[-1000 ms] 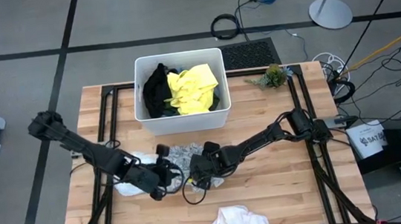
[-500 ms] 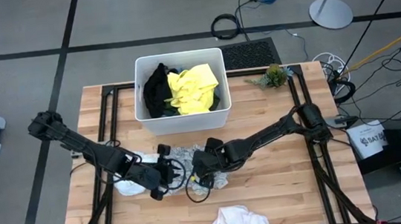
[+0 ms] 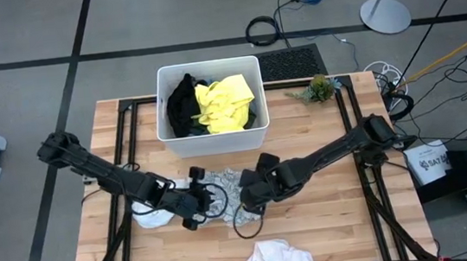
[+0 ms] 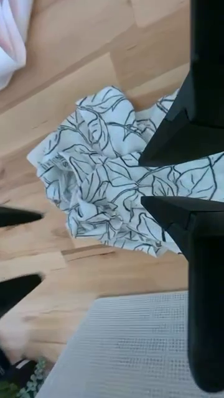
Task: Fold laundry
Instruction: Put the folded white patterned blouse into the white laundry bin
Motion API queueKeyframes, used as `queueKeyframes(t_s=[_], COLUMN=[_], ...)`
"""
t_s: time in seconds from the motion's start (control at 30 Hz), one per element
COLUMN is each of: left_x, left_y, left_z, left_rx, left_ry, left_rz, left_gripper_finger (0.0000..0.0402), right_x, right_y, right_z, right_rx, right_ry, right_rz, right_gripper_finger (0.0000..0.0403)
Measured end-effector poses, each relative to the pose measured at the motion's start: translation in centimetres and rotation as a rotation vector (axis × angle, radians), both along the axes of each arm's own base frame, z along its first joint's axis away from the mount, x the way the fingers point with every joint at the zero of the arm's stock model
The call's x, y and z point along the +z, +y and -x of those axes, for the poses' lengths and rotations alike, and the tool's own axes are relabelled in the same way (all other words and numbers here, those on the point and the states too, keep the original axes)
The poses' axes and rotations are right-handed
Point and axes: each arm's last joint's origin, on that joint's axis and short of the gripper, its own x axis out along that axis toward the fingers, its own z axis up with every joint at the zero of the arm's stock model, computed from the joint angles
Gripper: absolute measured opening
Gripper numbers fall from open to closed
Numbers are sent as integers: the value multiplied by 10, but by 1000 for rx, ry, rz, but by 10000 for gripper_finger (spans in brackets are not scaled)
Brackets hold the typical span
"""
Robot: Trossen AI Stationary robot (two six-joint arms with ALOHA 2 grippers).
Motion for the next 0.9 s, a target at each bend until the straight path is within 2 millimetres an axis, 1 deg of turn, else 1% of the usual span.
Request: queueKeyframes(t_s=[0.13, 0.27, 0.37, 0.5, 0.6, 0.73, 0.83, 0.9], left_x=[3, 7, 7, 5, 3, -3, -12, -23], left_y=[2, 2, 1, 2, 1, 2, 1, 1], left_z=[-8, -13, -14, -16, -18, -22, -28, -33], left_rx=[4, 11, 22, 52, 66, 129, 167, 165], left_ry=[-66, -120, -138, -142, -147, -157, -144, -104], left_rz=[-12, 9, 4, -30, -44, -57, -53, -59], left_gripper_finger=[95, 95, 96, 106, 126, 168, 201, 218], right_x=[16, 30, 37, 40, 41, 41, 41, 41], right_y=[8, 18, 25, 30, 30, 30, 30, 30], right_z=[17, 31, 37, 42, 42, 43, 43, 43], right_rx=[-22, -47, -53, -46, -46, -49, -49, -49], right_ry=[-13, -53, -98, -120, -122, -115, -113, -114], right_rz=[53, 110, 159, 189, 195, 201, 202, 202], right_gripper_finger=[286, 286, 286, 286, 286, 286, 286, 286])
